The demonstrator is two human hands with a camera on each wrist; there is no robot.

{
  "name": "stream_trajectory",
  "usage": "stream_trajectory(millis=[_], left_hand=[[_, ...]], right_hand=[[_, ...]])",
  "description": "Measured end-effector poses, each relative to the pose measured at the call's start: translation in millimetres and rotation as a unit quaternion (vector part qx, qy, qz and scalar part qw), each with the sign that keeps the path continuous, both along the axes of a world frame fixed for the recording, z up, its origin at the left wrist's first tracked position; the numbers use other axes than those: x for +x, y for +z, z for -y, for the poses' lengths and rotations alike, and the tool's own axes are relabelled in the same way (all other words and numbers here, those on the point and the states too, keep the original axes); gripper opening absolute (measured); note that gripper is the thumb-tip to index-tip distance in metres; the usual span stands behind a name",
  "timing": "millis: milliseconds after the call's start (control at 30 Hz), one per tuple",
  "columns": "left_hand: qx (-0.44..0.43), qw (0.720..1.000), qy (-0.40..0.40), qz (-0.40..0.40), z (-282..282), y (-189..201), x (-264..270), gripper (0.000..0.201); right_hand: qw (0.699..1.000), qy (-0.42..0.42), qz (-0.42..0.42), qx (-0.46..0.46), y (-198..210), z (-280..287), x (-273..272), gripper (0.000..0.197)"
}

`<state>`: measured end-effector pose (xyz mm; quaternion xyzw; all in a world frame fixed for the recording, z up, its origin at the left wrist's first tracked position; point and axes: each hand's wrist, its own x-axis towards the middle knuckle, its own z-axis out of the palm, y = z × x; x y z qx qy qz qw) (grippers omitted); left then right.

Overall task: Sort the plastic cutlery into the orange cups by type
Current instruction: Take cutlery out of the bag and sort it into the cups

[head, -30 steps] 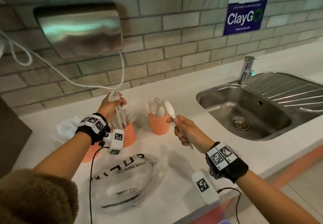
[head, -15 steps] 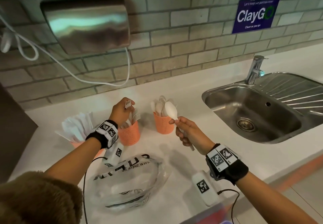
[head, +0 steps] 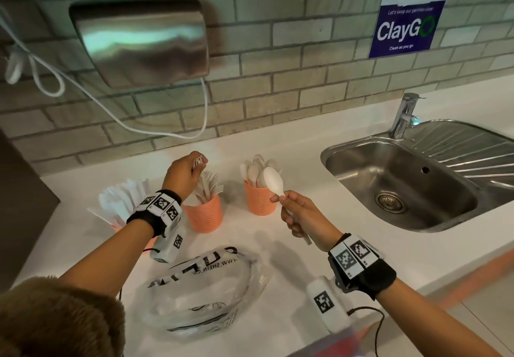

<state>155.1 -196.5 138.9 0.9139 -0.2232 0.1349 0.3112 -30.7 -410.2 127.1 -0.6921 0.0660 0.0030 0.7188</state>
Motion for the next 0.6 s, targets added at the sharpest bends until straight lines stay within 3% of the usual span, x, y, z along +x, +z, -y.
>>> stream_trajectory(millis=[200, 400, 500, 600], left_hand=[[0.032, 0.999, -0.004, 0.015, -1.3, 5.0, 1.3, 0.017], [0.213, 0.974, 0.012, -0.076, 1.2, -19.2, -2.8, 0.031], [0.352, 0.936, 0.008, 0.016, 1.8, -27.5, -6.9, 0.038], [0.362, 0.931, -0.004, 0.035, 0.2, -35.3, -6.3, 0.066]], right_hand=[[1.0, -0.006, -0.002, -0.002, 1.1, -1.5, 1.0, 0.022], [1.0, -0.012, 0.009, 0.001, -0.8, -2.1, 3.7, 0.026], [1.0, -0.013, 0.009, 0.004, -1.7, -2.8, 4.4, 0.027], [1.0, -0.015, 0.01, 0.004, -2.0, -5.3, 7.1, 0.027]])
